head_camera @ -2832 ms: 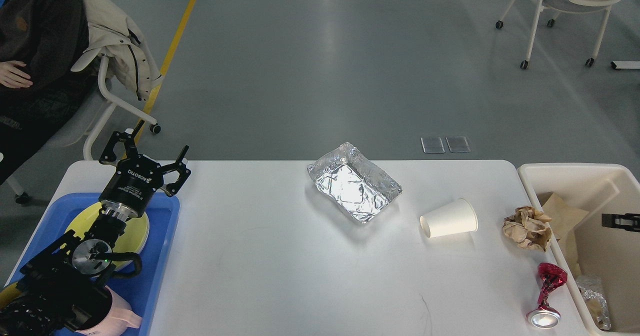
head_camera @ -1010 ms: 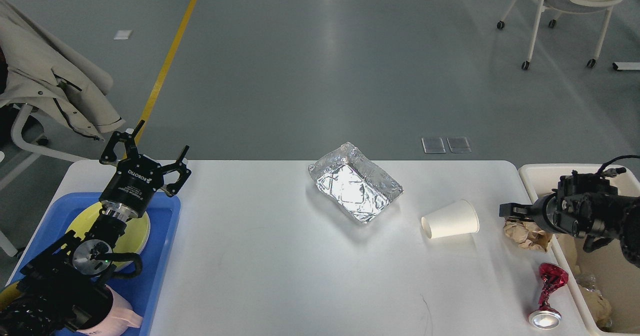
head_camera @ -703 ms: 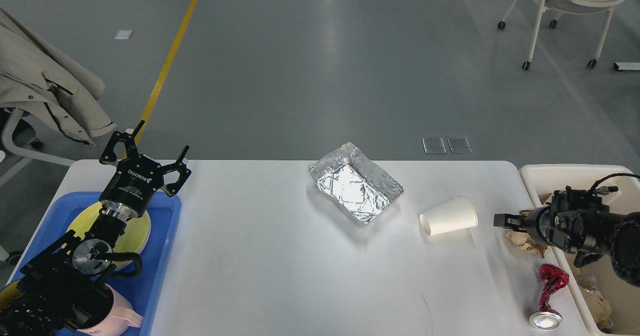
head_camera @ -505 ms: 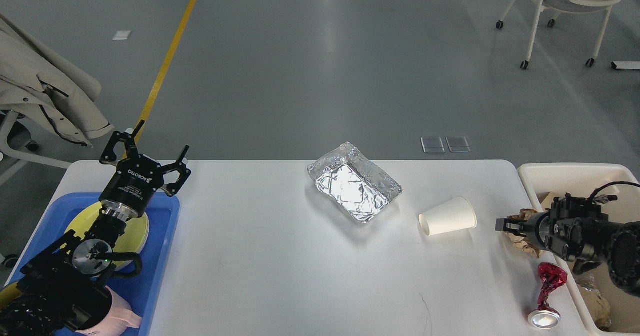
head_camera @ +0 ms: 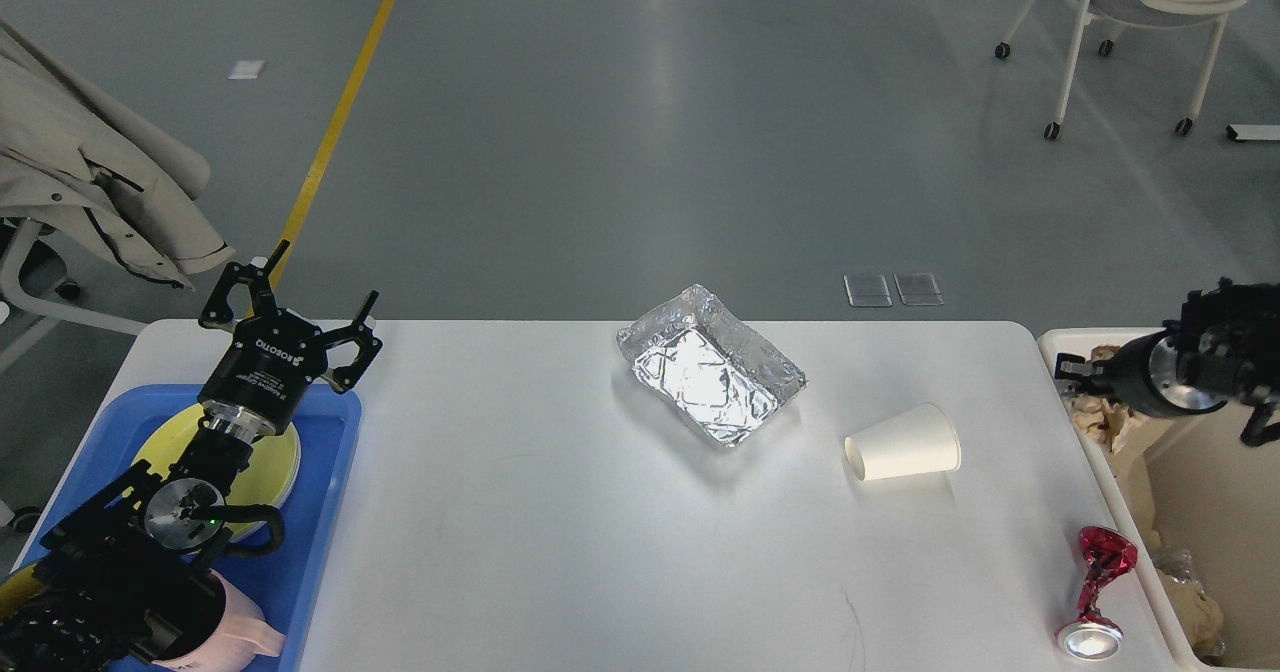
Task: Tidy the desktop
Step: 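Grasp the crumpled brown paper with the right gripper, then lift the crumpled paper and drop it into the white bin, then raise the right gripper and lower it onto the red can, then grasp the red can and drop it into the white bin, then raise the right gripper and move it toward the white paper cup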
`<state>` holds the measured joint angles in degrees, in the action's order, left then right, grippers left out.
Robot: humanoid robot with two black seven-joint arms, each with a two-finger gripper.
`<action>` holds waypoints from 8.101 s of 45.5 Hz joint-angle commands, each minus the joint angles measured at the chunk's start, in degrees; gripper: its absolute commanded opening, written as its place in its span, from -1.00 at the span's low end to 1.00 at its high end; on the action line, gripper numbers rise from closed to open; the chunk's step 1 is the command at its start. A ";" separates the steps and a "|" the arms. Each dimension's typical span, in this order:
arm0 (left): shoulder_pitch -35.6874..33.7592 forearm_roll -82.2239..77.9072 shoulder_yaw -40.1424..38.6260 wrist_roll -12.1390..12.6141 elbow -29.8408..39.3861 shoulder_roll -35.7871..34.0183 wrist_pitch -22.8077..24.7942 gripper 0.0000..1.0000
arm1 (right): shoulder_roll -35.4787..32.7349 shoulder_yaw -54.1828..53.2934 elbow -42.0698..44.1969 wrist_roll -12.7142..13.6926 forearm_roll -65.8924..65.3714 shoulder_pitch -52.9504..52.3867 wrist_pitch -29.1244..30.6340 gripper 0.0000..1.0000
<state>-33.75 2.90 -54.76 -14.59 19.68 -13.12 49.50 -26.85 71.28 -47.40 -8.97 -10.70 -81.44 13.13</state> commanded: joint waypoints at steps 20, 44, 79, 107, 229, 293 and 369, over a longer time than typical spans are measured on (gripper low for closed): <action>0.00 0.00 0.00 0.00 0.01 -0.07 -0.02 1.00 | -6.98 0.70 -31.78 -8.96 -13.73 -69.64 41.87 -1.00; 0.00 0.00 0.00 0.00 0.01 0.02 -0.02 1.00 | -10.94 5.46 9.23 -8.70 -22.35 -7.98 12.20 -1.00; 0.00 0.00 0.00 0.00 0.01 0.02 -0.02 1.00 | -1.53 -19.52 38.97 -4.04 -11.53 37.50 -3.90 1.00; 0.00 0.00 0.00 0.00 0.01 0.02 0.07 1.00 | -16.83 0.52 -26.30 -4.83 -16.54 -44.55 26.23 1.00; 0.00 0.00 0.00 0.00 0.01 -0.07 0.07 1.00 | -12.60 8.59 -30.01 1.15 -4.84 -19.06 -2.87 -1.00; 0.00 0.00 0.00 0.00 0.01 0.02 -0.02 1.00 | -6.28 -24.87 31.94 -0.96 -7.32 37.32 -8.38 1.00; 0.00 0.00 0.00 0.00 0.01 0.02 0.07 1.00 | 6.71 -4.40 -7.55 -0.43 -7.41 -14.12 9.91 1.00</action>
<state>-33.74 2.90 -54.76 -14.59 19.69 -13.09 49.51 -27.30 66.97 -67.71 -9.41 -21.66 -113.32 32.36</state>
